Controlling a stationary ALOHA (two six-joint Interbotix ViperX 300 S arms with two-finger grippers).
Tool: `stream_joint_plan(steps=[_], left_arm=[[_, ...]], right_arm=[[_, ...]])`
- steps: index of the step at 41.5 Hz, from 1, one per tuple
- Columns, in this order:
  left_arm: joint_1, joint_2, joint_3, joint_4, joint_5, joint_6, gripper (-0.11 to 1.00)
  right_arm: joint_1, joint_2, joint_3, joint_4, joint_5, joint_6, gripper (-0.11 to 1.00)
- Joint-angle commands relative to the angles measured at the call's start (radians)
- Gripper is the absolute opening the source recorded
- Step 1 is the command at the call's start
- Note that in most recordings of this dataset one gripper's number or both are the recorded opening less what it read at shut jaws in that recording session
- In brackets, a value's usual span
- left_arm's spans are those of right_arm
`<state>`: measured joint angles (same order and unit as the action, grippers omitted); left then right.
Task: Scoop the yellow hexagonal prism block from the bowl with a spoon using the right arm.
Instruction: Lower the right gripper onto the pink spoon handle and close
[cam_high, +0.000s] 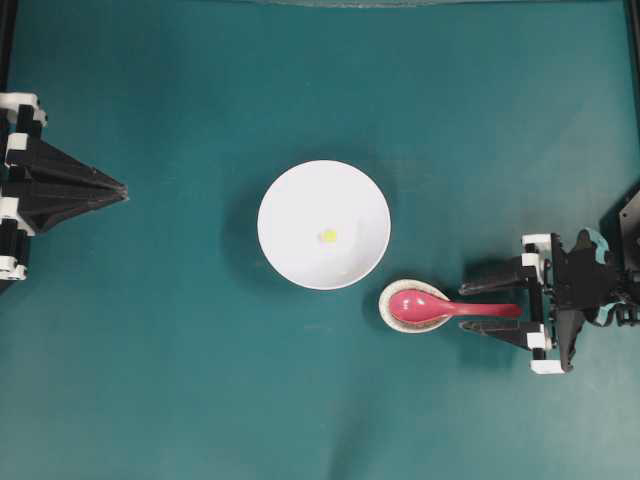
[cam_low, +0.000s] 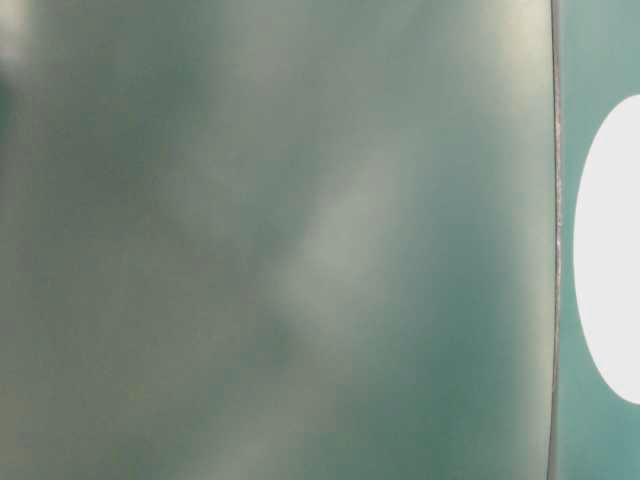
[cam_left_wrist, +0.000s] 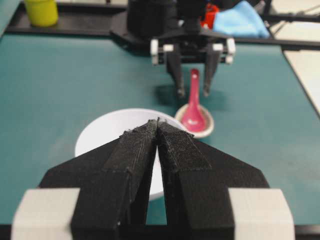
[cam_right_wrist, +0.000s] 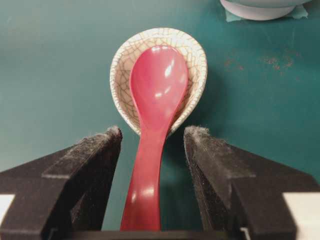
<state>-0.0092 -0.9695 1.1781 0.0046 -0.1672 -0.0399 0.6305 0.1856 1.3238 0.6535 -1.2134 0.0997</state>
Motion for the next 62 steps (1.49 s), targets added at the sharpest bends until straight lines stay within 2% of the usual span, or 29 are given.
stream_joint_plan(steps=[1,17,47,62], left_arm=[[-0.002,0.003,-0.025,0.002,-0.005,-0.002,0.08],[-0.002,0.005,-0.025,0.002,-0.005,-0.002,0.08],[-0.002,0.005,-0.025,0.002,-0.005,-0.002,0.08],[-0.002,0.005,-0.025,0.002,-0.005,-0.002,0.08]], right_arm=[[0.005,-0.012,-0.002,0.003,-0.005,0.002,0.58],[0.005,-0.011,-0.002,0.003,-0.005,0.002,0.57],[0.005,-0.011,-0.006,0.003,0.014,0.002,0.41],[0.003,-0.011,-0.006,0.003,0.009,0.002,0.39]])
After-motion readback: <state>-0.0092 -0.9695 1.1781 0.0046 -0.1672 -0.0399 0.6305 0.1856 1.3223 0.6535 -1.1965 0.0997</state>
